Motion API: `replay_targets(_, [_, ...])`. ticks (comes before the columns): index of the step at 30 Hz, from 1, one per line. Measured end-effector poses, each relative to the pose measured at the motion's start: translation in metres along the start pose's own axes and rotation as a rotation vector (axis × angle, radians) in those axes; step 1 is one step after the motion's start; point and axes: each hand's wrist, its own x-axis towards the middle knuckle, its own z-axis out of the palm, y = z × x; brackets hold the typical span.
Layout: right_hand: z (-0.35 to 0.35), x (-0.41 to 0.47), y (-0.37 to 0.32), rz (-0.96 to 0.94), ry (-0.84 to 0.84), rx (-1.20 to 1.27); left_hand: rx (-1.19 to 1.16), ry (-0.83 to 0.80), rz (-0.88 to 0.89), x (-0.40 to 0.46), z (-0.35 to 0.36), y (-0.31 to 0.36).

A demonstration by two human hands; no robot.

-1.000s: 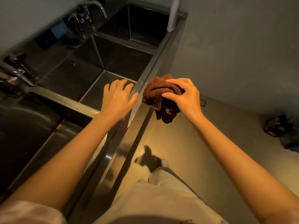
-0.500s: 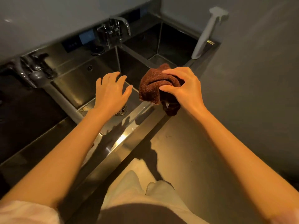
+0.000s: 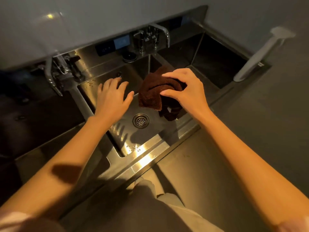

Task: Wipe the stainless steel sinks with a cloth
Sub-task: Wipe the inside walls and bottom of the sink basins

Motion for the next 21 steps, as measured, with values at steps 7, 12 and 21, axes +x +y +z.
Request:
replay_targets(7, [0.057,0.035,0.004,0.034,-0.081,0.062,-0.031,-0.031,-0.130,0.000,0.022,-0.045])
replay_targets(12, [0.083,0.058,0.006,0.023,-0.170,0.068,-0.049,-0.037,-0.200,0.001,0.034,-0.058])
replay_targets(21, [0.114,0.101,0.043,0.016,-0.371,0.142,-0.017,-0.070,-0.361,0.002,0.071,-0.068])
